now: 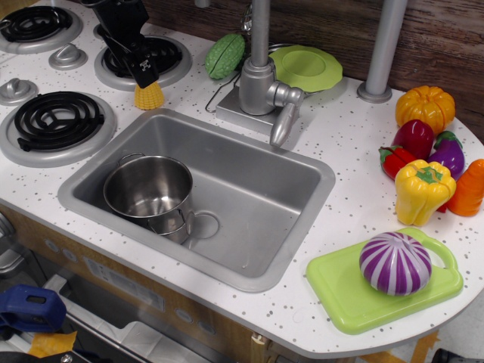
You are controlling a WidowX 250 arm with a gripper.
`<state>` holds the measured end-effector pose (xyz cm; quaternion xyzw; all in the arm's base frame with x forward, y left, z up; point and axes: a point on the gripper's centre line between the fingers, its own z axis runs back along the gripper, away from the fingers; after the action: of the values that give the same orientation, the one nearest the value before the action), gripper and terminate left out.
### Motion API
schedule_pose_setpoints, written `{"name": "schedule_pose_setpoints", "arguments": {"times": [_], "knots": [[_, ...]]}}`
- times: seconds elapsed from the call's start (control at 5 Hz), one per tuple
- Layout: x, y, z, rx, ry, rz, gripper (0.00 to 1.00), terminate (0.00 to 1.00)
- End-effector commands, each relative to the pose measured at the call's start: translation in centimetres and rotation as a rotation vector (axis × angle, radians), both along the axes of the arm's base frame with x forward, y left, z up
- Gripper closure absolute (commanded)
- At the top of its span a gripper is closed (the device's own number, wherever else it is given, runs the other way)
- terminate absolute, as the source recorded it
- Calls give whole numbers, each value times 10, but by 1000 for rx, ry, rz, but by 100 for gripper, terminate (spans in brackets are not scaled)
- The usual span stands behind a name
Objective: Put corn in pot which is in sink
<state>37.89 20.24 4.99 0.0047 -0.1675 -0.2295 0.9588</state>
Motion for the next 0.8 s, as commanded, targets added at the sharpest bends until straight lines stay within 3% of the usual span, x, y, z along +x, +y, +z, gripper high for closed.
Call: {"name": "schedule_pose_setpoints", "arguments": {"times": [0.0, 0.2, 0.6], "knots": [[0, 0, 0, 0, 0, 0, 0, 0], [10, 4, -5, -49, 21, -30, 0, 0], [15, 0, -16, -83, -3, -21, 0, 0]]}}
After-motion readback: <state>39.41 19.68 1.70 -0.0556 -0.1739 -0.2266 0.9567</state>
